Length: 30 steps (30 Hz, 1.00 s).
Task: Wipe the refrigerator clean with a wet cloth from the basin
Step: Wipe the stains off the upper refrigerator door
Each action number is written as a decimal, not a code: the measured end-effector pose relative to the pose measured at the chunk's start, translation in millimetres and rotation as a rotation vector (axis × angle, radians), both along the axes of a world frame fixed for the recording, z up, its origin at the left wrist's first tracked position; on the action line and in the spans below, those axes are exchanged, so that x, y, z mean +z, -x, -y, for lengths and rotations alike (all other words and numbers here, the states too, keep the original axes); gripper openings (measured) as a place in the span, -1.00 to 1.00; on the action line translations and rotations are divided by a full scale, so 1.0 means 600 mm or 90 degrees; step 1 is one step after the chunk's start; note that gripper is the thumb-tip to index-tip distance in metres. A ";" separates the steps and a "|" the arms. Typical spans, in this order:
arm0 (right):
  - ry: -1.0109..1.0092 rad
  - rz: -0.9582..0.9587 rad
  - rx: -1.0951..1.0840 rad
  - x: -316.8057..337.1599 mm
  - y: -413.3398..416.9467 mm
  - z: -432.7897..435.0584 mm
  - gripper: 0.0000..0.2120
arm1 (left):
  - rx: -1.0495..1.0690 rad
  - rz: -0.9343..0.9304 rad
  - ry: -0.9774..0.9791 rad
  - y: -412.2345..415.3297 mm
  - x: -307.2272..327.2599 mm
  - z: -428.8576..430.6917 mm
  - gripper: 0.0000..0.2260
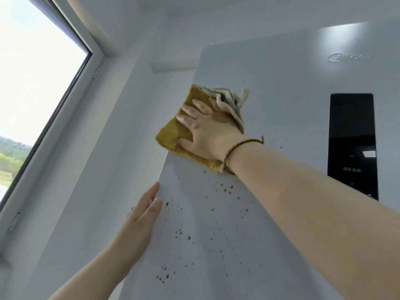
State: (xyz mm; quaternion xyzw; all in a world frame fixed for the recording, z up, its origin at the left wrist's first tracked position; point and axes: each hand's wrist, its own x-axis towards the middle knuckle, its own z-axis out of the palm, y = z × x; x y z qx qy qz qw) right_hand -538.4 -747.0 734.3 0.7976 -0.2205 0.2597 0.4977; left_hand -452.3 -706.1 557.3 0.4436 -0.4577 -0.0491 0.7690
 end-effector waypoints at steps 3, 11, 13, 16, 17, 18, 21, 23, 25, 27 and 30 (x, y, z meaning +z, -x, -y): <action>-0.034 0.177 -0.022 0.035 0.043 0.003 -0.42 | 0.003 0.020 -0.009 0.002 -0.005 0.001 -0.62; -0.019 -0.001 0.004 -0.078 0.039 0.002 -0.41 | 0.114 0.093 -0.028 0.003 -0.024 0.019 -0.56; -0.016 -0.063 0.014 -0.079 0.048 0.004 -0.41 | 0.199 0.161 -0.051 0.010 -0.036 0.021 -0.54; -0.024 -0.001 0.005 -0.032 0.074 0.009 -0.40 | 0.276 0.301 -0.049 0.029 -0.054 0.014 -0.49; -0.027 0.064 -0.009 -0.013 0.085 0.010 -0.40 | 0.283 0.323 -0.042 0.034 -0.058 0.010 -0.46; -0.023 0.140 -0.026 0.003 0.096 0.009 -0.40 | 0.302 0.360 -0.039 0.037 -0.062 0.010 -0.44; -0.021 0.260 -0.060 0.000 0.105 0.007 -0.40 | 0.364 0.517 -0.095 0.051 -0.063 0.010 -0.50; -0.028 0.174 -0.034 -0.041 0.096 0.006 -0.39 | 0.387 0.568 -0.128 0.065 -0.061 0.009 -0.53; -0.031 0.046 0.004 -0.075 0.091 0.009 -0.40 | 0.397 0.580 -0.124 0.080 -0.062 0.011 -0.54; -0.023 -0.007 0.008 -0.066 0.105 0.014 -0.40 | 0.435 0.587 -0.122 0.090 -0.063 0.016 -0.54; -0.008 0.083 -0.015 -0.008 0.161 0.021 -0.40 | 0.493 0.594 -0.123 0.096 -0.058 0.020 -0.51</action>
